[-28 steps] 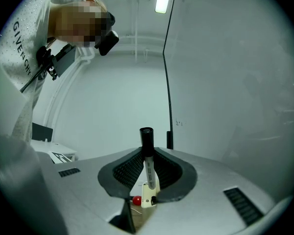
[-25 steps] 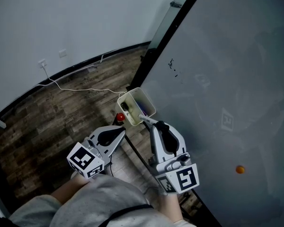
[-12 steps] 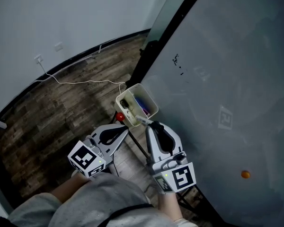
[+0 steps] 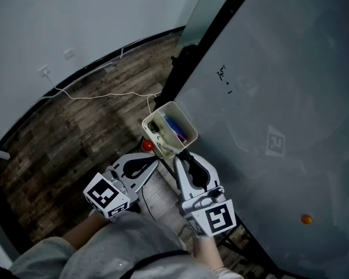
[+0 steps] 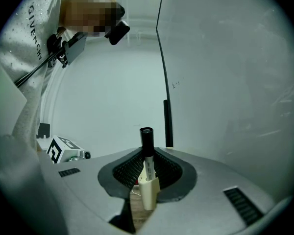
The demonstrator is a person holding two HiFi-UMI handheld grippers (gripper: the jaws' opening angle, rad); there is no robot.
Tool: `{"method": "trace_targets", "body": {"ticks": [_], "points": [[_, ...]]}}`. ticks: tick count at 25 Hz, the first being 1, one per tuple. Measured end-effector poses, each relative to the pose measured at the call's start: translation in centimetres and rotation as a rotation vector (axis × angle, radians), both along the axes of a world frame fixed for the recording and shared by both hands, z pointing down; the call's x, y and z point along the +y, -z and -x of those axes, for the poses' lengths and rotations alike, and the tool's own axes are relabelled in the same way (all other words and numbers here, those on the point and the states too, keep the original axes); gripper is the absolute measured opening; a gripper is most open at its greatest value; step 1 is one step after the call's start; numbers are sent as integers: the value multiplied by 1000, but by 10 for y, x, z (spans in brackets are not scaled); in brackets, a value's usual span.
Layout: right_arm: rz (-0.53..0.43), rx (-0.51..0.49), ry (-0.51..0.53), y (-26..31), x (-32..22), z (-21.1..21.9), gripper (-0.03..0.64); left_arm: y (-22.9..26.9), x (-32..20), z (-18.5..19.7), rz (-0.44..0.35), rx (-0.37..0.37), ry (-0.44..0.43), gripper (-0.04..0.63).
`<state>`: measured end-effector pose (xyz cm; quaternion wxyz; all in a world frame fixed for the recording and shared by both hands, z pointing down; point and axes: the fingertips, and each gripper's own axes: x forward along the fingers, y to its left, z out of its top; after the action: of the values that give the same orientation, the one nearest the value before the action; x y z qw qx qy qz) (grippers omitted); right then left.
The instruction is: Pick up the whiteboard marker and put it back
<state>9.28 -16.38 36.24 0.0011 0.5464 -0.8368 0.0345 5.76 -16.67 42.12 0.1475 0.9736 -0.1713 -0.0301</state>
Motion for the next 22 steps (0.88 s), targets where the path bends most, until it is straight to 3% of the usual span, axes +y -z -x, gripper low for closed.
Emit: {"method": "trace_targets", "body": {"ticks": [22], "points": [[33, 82, -4, -24, -20, 14, 75, -28, -7, 2, 74, -17, -63, 15]]}}
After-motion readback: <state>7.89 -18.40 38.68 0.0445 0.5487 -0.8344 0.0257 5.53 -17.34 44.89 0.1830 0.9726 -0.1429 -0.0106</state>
